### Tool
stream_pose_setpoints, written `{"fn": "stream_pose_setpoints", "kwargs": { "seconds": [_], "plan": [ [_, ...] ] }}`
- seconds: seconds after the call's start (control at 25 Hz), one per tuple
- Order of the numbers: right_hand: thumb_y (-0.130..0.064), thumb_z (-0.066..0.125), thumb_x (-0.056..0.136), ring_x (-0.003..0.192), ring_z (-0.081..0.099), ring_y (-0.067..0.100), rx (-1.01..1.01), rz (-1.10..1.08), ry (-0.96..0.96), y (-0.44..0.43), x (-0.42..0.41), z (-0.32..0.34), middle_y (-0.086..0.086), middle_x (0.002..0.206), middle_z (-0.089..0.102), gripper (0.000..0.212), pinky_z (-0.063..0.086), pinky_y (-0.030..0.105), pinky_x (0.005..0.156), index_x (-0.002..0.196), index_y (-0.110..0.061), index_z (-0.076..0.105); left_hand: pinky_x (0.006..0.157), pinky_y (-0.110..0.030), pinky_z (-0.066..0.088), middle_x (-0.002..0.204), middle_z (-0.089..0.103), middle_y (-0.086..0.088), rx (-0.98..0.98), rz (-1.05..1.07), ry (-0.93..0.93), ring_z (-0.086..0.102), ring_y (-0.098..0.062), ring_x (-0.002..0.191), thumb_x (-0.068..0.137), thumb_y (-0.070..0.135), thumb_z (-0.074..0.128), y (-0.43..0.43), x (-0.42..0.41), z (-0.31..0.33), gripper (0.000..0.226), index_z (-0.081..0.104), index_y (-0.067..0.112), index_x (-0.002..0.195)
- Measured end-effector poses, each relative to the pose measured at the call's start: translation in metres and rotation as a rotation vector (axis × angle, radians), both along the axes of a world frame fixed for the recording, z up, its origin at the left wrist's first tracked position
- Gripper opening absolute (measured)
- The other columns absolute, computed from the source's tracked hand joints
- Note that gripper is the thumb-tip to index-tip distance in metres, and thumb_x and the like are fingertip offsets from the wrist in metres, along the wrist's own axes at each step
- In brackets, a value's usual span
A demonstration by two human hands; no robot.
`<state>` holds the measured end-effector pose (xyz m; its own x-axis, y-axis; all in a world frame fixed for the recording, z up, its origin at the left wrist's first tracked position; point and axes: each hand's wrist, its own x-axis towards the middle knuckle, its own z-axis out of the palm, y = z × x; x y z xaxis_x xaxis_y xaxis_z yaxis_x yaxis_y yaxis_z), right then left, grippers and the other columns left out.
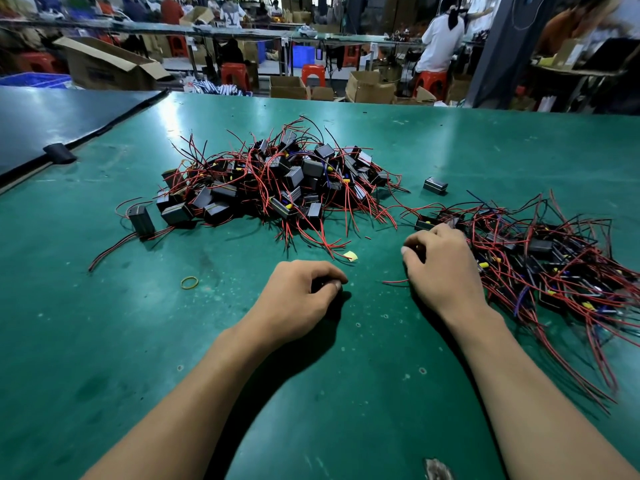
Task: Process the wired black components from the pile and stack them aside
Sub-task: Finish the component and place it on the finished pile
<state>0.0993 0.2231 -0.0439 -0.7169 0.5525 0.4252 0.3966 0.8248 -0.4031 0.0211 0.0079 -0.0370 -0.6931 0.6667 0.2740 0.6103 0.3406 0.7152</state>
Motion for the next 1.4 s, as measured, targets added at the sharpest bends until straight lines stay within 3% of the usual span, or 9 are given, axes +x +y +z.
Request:
{"fn": "stream_pose_setpoints", "kwargs": {
  "seconds": [0.16, 0.28, 0.36, 0.44, 0.56, 0.8, 1.04, 1.2, 1.4],
  "plan": [
    [-0.038, 0.060, 0.094, 0.115, 0.041, 0.027, 0.132, -0.105, -0.128, -0.006, -0.002, 0.001, 0.004, 0.109, 0.060, 0.026, 0.036, 0.040, 0.096, 0.101, -0.020, 0.076, 0.078, -0.004, 0.044, 0.090, 0.075, 0.010, 0.000, -0.004, -0.003, 0.063, 0.005, 0.084, 0.089, 0.013, 0.065, 0.001, 0.000, 0.000, 0.015, 0.077, 0.019, 0.097],
    [-0.036, 0.061, 0.094, 0.105, 0.044, 0.025, 0.161, -0.043, -0.006, -0.022, -0.003, 0.004, 0.004, 0.104, 0.058, 0.026, 0.034, 0.038, 0.089, 0.096, -0.015, 0.076, 0.083, -0.007, 0.046, 0.093, 0.075, 0.010, 0.004, -0.002, 0.000, 0.063, 0.005, 0.086, 0.089, 0.012, 0.065, 0.001, 0.000, 0.000, 0.017, 0.077, 0.019, 0.098],
    [-0.032, 0.060, 0.096, 0.099, 0.048, 0.020, 0.061, 0.163, 0.113, -0.041, -0.005, 0.002, 0.003, 0.101, 0.055, 0.026, 0.039, 0.031, 0.086, 0.101, -0.010, 0.074, 0.086, -0.013, 0.049, 0.093, 0.076, 0.009, 0.014, -0.006, 0.007, 0.065, 0.004, 0.086, 0.088, 0.010, 0.065, 0.002, 0.001, 0.000, 0.018, 0.078, 0.018, 0.097],
    [-0.033, 0.056, 0.099, 0.109, 0.051, 0.018, -0.071, 0.318, 0.097, -0.055, -0.011, -0.006, 0.003, 0.111, 0.059, 0.031, 0.040, 0.029, 0.098, 0.113, -0.010, 0.072, 0.085, -0.015, 0.050, 0.091, 0.077, 0.008, 0.026, -0.012, 0.017, 0.067, 0.002, 0.084, 0.087, 0.008, 0.065, 0.003, 0.001, 0.001, 0.018, 0.078, 0.017, 0.096],
    [-0.038, 0.049, 0.103, 0.123, 0.052, 0.020, -0.212, 0.305, 0.002, -0.048, -0.019, -0.015, 0.004, 0.127, 0.062, 0.039, 0.038, 0.035, 0.110, 0.125, -0.011, 0.067, 0.080, -0.009, 0.047, 0.090, 0.076, 0.007, 0.024, 0.000, 0.014, 0.064, 0.003, 0.082, 0.087, 0.009, 0.065, 0.003, 0.001, 0.002, 0.017, 0.078, 0.016, 0.095],
    [-0.037, 0.047, 0.104, 0.115, 0.055, 0.023, -0.252, 0.112, 0.038, -0.012, -0.014, -0.015, 0.011, 0.121, 0.064, 0.040, 0.033, 0.024, 0.096, 0.116, -0.006, 0.069, 0.080, -0.010, 0.046, 0.090, 0.075, 0.009, 0.001, -0.004, -0.008, 0.061, 0.004, 0.082, 0.089, 0.014, 0.065, 0.001, 0.000, 0.001, 0.015, 0.077, 0.018, 0.096],
    [-0.031, 0.056, 0.099, 0.117, 0.056, 0.021, -0.139, 0.166, 0.041, -0.028, -0.016, -0.010, 0.007, 0.123, 0.063, 0.034, 0.041, 0.032, 0.105, 0.121, -0.008, 0.068, 0.080, -0.008, 0.046, 0.089, 0.076, 0.006, 0.063, 0.066, -0.053, 0.063, 0.003, 0.082, 0.088, 0.011, 0.065, 0.002, -0.003, 0.000, 0.015, 0.078, 0.015, 0.094],
    [-0.023, 0.061, 0.096, 0.093, 0.062, 0.016, -0.299, 0.242, 0.160, -0.059, -0.047, 0.002, 0.004, 0.103, 0.071, 0.020, 0.037, 0.016, 0.081, 0.106, -0.011, 0.075, 0.070, -0.003, 0.044, 0.083, 0.075, 0.003, 0.174, 0.181, -0.146, 0.064, 0.004, 0.074, 0.087, 0.006, 0.065, 0.003, -0.011, 0.001, 0.017, 0.078, 0.014, 0.092],
    [-0.045, 0.057, 0.095, 0.097, 0.065, 0.030, -0.454, 0.039, -0.080, -0.059, -0.117, 0.022, 0.008, 0.097, 0.073, 0.034, 0.049, 0.033, 0.081, 0.086, -0.015, 0.070, 0.070, -0.008, 0.048, 0.078, 0.074, 0.000, 0.264, 0.238, -0.237, 0.064, 0.003, 0.067, 0.087, 0.004, 0.063, 0.003, -0.018, 0.000, 0.018, 0.077, 0.014, 0.092]
  ]
}}
